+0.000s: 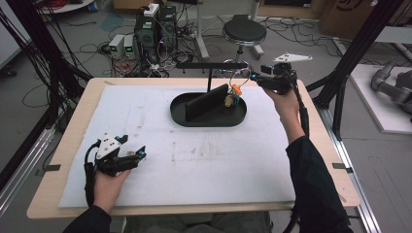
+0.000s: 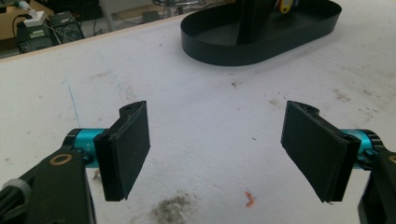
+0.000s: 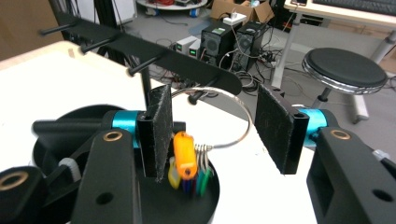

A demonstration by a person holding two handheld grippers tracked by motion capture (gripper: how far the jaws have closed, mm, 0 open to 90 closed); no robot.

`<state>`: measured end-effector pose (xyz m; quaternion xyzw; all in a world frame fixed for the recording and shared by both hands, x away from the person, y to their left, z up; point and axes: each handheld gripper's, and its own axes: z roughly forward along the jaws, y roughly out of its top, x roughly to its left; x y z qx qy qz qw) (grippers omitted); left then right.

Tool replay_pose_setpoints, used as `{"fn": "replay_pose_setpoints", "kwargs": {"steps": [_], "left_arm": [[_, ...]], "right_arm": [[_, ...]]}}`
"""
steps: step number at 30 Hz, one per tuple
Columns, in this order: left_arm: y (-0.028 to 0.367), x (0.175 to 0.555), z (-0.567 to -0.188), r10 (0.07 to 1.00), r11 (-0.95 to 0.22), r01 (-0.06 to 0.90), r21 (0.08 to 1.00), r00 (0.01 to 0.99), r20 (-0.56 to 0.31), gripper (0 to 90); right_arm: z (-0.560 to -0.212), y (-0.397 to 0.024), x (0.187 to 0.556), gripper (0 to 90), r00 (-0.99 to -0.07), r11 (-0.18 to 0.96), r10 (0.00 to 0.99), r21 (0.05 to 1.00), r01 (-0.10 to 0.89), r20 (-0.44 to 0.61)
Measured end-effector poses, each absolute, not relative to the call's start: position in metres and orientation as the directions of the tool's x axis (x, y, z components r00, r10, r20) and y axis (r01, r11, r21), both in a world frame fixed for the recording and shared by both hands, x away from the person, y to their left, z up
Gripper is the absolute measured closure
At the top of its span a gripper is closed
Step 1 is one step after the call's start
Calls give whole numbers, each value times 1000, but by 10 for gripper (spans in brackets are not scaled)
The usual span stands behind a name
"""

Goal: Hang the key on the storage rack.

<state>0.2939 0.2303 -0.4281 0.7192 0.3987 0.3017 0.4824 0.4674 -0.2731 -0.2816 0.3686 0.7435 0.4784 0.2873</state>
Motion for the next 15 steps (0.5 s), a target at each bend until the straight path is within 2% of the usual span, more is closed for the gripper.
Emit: {"fn": "replay_pose_setpoints", "kwargs": {"steps": [2, 7, 15], "left_arm": [[232, 295, -426, 867, -214, 279, 936, 495, 50, 237], [234, 297, -424, 871, -211, 273, 939, 488, 54, 238], [232, 302, -421, 870, -226, 259, 939, 486, 75, 237]], "right_arm": [[-279, -277, 455, 476, -571, 261, 818, 933, 248, -77], [-280, -291, 426, 445, -577, 241, 815, 936, 258, -51], [-304, -307, 382, 390, -595, 183, 804, 954, 237, -6]]}}
